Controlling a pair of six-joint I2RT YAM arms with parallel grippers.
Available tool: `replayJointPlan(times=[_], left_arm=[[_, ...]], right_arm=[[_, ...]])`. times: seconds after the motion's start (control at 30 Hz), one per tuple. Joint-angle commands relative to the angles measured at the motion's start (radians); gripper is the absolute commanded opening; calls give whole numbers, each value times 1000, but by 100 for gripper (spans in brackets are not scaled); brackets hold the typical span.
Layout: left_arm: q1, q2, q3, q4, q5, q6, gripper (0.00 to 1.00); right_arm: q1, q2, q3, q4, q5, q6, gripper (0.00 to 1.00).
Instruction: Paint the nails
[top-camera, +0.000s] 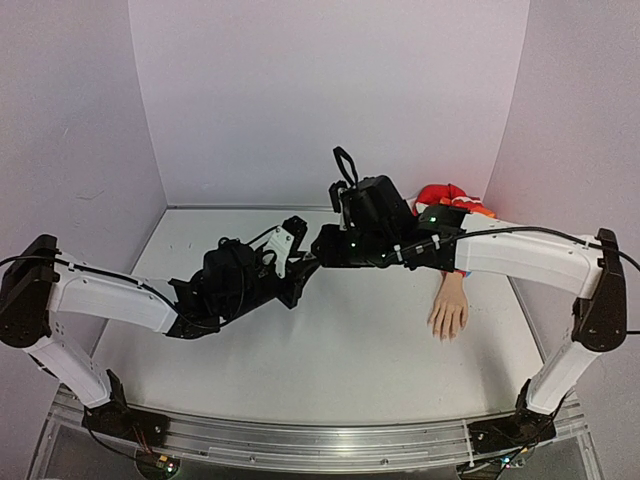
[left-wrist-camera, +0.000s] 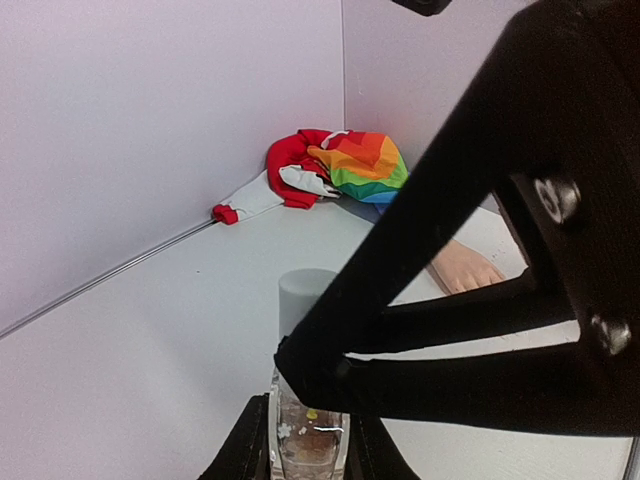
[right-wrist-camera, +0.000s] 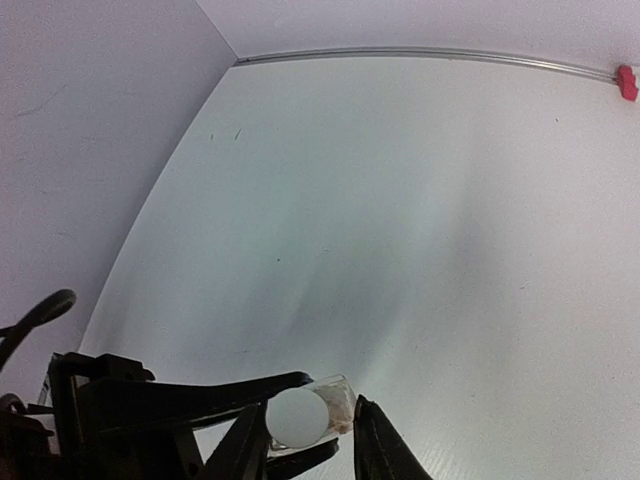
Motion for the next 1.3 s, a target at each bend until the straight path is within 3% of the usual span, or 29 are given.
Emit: replayJointPlan(times=[0.0,0.13,0.17,0.23,0.3,0.37,0.5,0.57,0.63,0.7,0.77,0.93,1.1,1.27], left_arm=[[-5,-37,38,42,74,-16,0],[18,-93,1,55,269,-69,0],[47,-115,-10,54,373,-96,0],[126,-150,-28,82,679,-179,0],[207,-162,-40,152,1018,-284,0],[248,-143,-17,220,1259,-401,0],[252,-90,49,195,1412,-468,0],[252,-88,64,119,1371,-421,0],[244,-122,58,17,1209,-309,0],[219,-158,53,-66,947,-220,0],[191,-180,39,-87,731,-171,0],[86,-173,36,-94,224,-68,0],[42,-128,49,-51,86,-62,0],[17,-98,76,-46,42,-62,0]], right_arm=[[2,13,45,-12,17,-32,15],[-6,-31,-14,45,-72,-179,0],[-21,-68,-59,76,-140,-242,0],[-58,-138,-171,161,-398,-378,0],[-95,-204,-271,241,-750,-495,0],[-108,-236,-312,256,-911,-542,0],[-110,-227,-307,253,-1058,-534,0],[-110,-246,-320,254,-948,-520,0],[-111,-288,-334,257,-735,-461,4],[-110,-334,-348,272,-540,-368,16],[-110,-372,-366,299,-447,-283,40],[-85,-372,-339,286,-251,-131,53],[-39,-244,-184,191,-71,-50,57],[-6,-123,-43,116,16,-33,50]])
